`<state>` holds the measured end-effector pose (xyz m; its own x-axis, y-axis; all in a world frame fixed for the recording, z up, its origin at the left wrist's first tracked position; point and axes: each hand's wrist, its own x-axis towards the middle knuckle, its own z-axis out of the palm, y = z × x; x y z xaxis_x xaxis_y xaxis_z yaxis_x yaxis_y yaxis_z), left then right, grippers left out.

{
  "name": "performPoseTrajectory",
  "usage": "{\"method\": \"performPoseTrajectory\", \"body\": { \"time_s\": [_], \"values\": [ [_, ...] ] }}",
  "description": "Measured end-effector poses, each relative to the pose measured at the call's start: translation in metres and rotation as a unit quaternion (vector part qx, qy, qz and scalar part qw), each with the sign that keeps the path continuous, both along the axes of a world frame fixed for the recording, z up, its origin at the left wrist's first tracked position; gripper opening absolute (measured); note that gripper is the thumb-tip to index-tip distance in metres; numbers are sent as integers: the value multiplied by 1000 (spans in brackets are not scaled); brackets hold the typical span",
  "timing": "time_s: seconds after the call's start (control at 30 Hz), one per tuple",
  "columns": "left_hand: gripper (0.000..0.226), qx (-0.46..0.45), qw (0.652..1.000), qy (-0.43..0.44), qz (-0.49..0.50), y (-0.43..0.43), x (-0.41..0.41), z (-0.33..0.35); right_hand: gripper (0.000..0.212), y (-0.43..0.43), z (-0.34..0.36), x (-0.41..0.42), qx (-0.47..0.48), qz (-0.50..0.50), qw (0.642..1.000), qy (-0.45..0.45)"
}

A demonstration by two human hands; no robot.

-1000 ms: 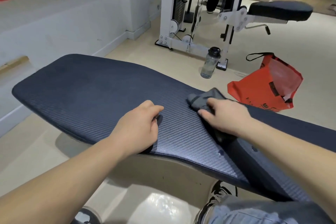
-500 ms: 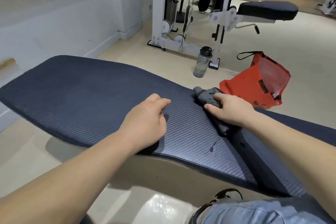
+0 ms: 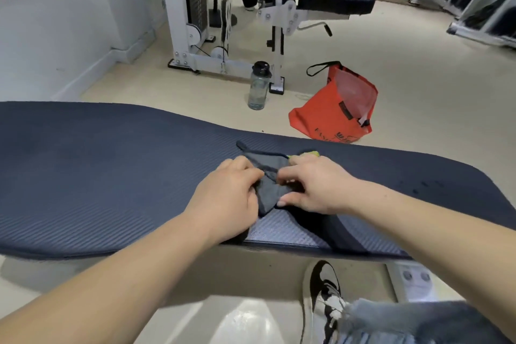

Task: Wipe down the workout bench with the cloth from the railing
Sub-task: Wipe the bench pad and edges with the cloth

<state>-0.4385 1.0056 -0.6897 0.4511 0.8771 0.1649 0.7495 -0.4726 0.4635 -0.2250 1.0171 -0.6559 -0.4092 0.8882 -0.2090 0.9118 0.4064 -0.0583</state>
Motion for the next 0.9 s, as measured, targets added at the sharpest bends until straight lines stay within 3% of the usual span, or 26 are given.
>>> {"method": "performPoseTrajectory", "body": {
  "time_s": [0.1, 0.17, 0.23, 0.27, 0.37, 0.47, 0.53, 0.67, 0.73, 0.83, 0.9],
  "values": [
    [38, -2, 999, 5, -38, -8, 10, 5, 36, -10, 10, 2, -114, -1, 988, 106],
    [40, 15, 997, 39, -69, -14, 18, 8, 24, -12, 25, 19, -194, -69, 951, 229],
    [44, 35, 989, 100, -105, -19, 27, 8, 13, -11, 32, 45, -158, -143, 916, 338],
    [45, 38, 984, 123, -120, -20, 31, 6, 12, -7, 31, 60, -92, -174, 919, 341],
    [46, 62, 979, 144, -129, -16, 38, -2, 21, 11, 16, 96, 53, -244, 944, 214],
    [42, 82, 983, 156, -57, -2, 40, -12, 29, 24, 2, 115, 41, -265, 951, 152],
    [43, 74, 982, 168, 44, 14, 42, -16, 30, 28, -2, 122, 32, -260, 957, 125],
    [50, -31, 957, 158, 241, 30, 72, -7, 30, 34, -9, 133, 30, -264, 957, 115],
    [50, -39, 960, 163, 225, 15, 104, -5, 29, 37, -11, 139, 24, -263, 956, 131],
    [52, -3, 981, 180, 72, -19, 130, -3, 29, 36, -13, 148, 18, -255, 953, 162],
    [50, 13, 980, 194, 34, 1, 123, -3, 30, 33, -13, 154, 30, -256, 947, 191]
  ]
}}
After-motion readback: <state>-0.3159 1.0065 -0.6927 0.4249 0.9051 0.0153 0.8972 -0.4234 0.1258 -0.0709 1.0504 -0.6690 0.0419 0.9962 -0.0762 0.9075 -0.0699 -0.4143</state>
